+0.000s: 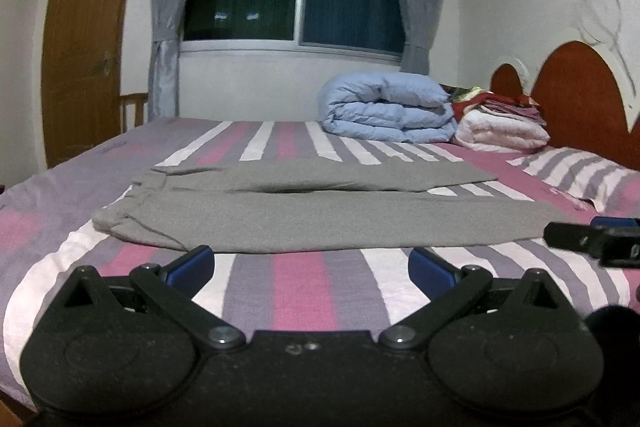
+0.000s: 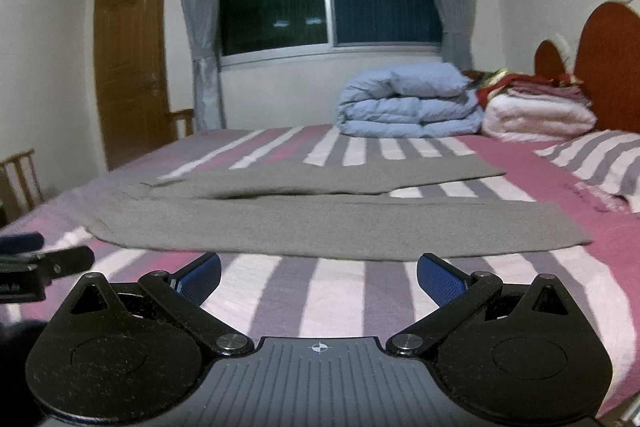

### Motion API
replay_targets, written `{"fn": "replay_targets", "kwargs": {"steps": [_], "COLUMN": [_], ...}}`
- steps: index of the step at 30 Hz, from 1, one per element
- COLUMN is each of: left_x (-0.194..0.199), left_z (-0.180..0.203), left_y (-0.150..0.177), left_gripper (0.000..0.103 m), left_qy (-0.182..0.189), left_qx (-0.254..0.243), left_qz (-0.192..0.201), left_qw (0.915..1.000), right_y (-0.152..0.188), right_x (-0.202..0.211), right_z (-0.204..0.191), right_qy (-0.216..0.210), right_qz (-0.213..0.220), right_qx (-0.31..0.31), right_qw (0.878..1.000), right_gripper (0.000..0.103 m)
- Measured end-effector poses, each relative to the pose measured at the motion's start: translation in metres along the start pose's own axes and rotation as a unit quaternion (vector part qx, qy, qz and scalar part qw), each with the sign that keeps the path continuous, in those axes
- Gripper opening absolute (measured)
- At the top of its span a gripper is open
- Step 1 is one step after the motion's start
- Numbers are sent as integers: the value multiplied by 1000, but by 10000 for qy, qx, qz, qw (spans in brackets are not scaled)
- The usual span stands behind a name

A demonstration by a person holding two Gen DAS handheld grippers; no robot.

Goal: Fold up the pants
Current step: 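Grasp the waistband of the grey sweatpants with both grippers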

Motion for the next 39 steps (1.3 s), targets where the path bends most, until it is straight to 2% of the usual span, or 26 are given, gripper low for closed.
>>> {"fn": "replay_targets", "kwargs": {"steps": [2,5,7,11,14,17,20,21,23,25,28,31,33,34,35,39], "left_x": [-10,-25,-35,-59,-89,-128,-177,-192,-225,-260,-313,-362,-393,-405,-418,-452], "left_z": [-14,-47,-71,-116,-146,-174,-204,-214,-236,-257,-290,-313,-324,-327,-330,-338], "left_y": [-3,-12,-24,-62,-86,-95,-91,-88,-81,-76,-68,-59,-51,-48,-45,-31], "left_gripper": [97,97,97,97,97,97,97,96,83,69,62,55,55,54,55,55], "left_qy": [28,245,106,-98,-161,-162,-97,-24,-120,-207,-176,-98,32,105,187,301], "left_qx": [68,447,511,134,-82,-233,-279,-290,-429,-525,-421,-440,-464,-459,-456,-506], "left_qz": [-124,-53,-6,192,89,-109,-603,-774,-1052,-1328,-1619,-1951,-2153,-2217,-2273,-2511], "left_qw": [9999,9987,9986,9997,9998,9995,9977,9966,9935,9895,9857,9797,9754,9740,9726,9662], "right_y": [-10,-39,-67,-136,-183,-207,-205,-200,-187,-172,-157,-144,-136,-134,-130,-118], "right_x": [-6,-26,-41,-71,-99,-134,-179,-199,-236,-271,-336,-400,-437,-460,-477,-525], "right_z": [0,0,-2,-12,-24,-31,-37,-38,-40,-44,-46,-41,-42,-43,-46,-46], "right_qy": [-176,-461,-613,-956,-1107,-1208,-1207,-1255,-1216,-1159,-1016,-954,-1019,-1022,-991,-973], "right_qz": [62,90,189,509,596,472,62,-224,-635,-799,-1196,-1376,-1508,-1644,-1751,-1885], "right_qx": [159,355,528,688,676,533,611,594,834,1225,1416,1430,1507,1639,1765,2184], "right_qw": [9997,9983,9965,9917,9898,9901,9908,9901,9870,9824,9774,9755,9717,9673,9635,9525], "right_gripper": [103,103,103,103,103,103,103,103,103,103,103,103,89,71,62,62]}}
Point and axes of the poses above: each gripper's, at about its wrist camera, not at the fingertips, and x roughly against the way its jaws point, z to its right, y to its underside, the point moved 2 cm from there along -x, roughly the way its jaws point, and after that the axes turned 15 degrees about -x, right-handed, at the moved point
